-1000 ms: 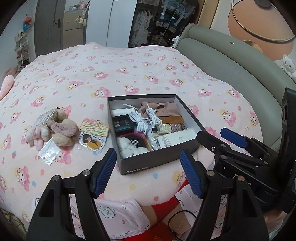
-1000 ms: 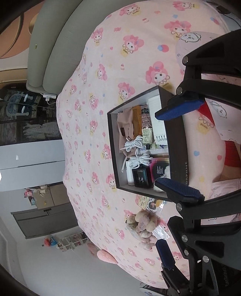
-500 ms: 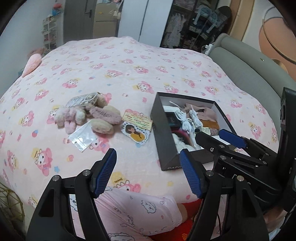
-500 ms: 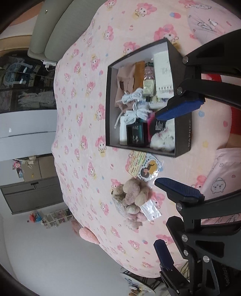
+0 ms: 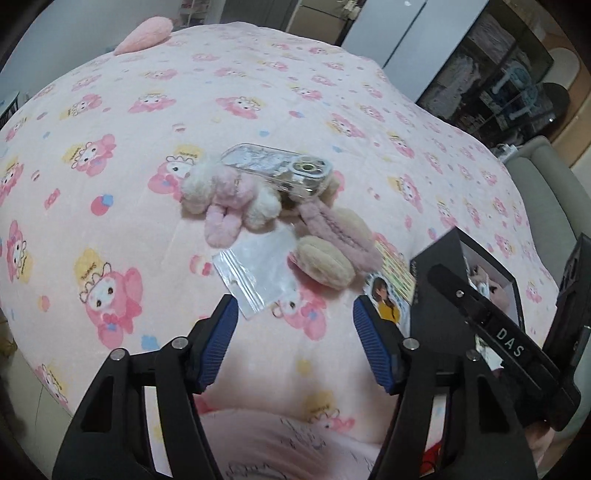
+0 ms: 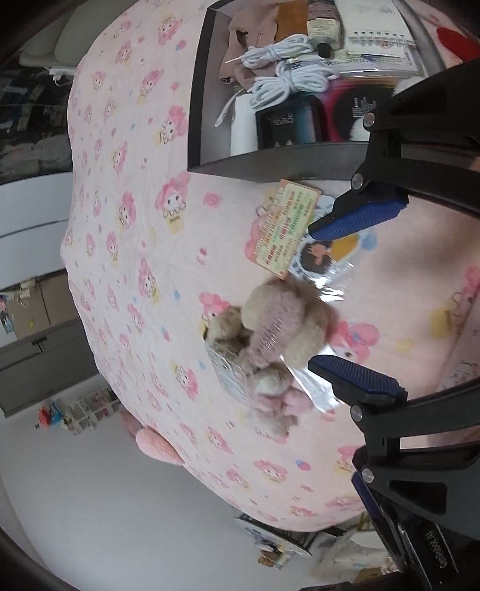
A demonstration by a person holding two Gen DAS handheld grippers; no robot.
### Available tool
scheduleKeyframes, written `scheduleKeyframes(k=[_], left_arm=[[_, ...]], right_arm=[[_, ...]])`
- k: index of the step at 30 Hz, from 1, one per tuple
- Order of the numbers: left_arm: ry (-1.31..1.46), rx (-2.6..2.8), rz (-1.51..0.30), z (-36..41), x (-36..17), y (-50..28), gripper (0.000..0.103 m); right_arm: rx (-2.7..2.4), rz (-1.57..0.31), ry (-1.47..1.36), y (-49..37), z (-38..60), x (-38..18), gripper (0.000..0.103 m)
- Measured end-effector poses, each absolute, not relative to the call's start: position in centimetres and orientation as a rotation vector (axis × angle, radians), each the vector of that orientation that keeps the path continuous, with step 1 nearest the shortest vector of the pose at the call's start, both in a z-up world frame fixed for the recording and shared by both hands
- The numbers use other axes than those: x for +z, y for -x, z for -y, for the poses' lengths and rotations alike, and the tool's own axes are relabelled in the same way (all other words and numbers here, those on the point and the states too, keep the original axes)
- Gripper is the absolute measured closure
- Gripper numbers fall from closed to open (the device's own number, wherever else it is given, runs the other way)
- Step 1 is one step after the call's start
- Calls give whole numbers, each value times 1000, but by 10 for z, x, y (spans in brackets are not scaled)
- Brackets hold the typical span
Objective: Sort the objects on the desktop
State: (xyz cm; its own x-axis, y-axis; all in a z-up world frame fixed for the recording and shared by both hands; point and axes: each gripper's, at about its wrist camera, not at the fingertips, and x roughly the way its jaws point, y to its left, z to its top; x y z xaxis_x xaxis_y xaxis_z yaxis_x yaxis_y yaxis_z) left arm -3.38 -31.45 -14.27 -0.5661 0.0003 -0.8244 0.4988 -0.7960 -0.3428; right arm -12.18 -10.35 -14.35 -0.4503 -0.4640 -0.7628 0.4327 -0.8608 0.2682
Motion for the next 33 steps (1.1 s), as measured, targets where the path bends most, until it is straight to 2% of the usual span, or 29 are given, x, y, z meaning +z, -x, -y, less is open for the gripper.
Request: scheduleKeyframes(k=[3,8,12,17,20,26,33], left_arm=[[-1278,-2371,-940,335,-165,65,57],[-1340,-2337,-1071,354,-193,111,68],[-1391,-2347,-1050,357,-201,135,68],[-1429,-2306,-1078,365,-208,147,67],[-1410,-2319,-1086,365,-203,140,67],[-1369,-2378,-1082,361,-192,129,62],[-1506,-2305,-1004,339,-206,100,60]], right_arm=[[-2289,37,-1285,152,121,-159,60],[-2230,59,-1377,183,142,-185,69],[-2129,100,-1490,195,151,-212,75],[-2007,129,-1485,184,161,-226,83],[-2003,61,-1442,173,166,-221,86],[-1937,-1,-1418,149,168,-221,88],[-1912,-95,-1427,121,164,-231,89]])
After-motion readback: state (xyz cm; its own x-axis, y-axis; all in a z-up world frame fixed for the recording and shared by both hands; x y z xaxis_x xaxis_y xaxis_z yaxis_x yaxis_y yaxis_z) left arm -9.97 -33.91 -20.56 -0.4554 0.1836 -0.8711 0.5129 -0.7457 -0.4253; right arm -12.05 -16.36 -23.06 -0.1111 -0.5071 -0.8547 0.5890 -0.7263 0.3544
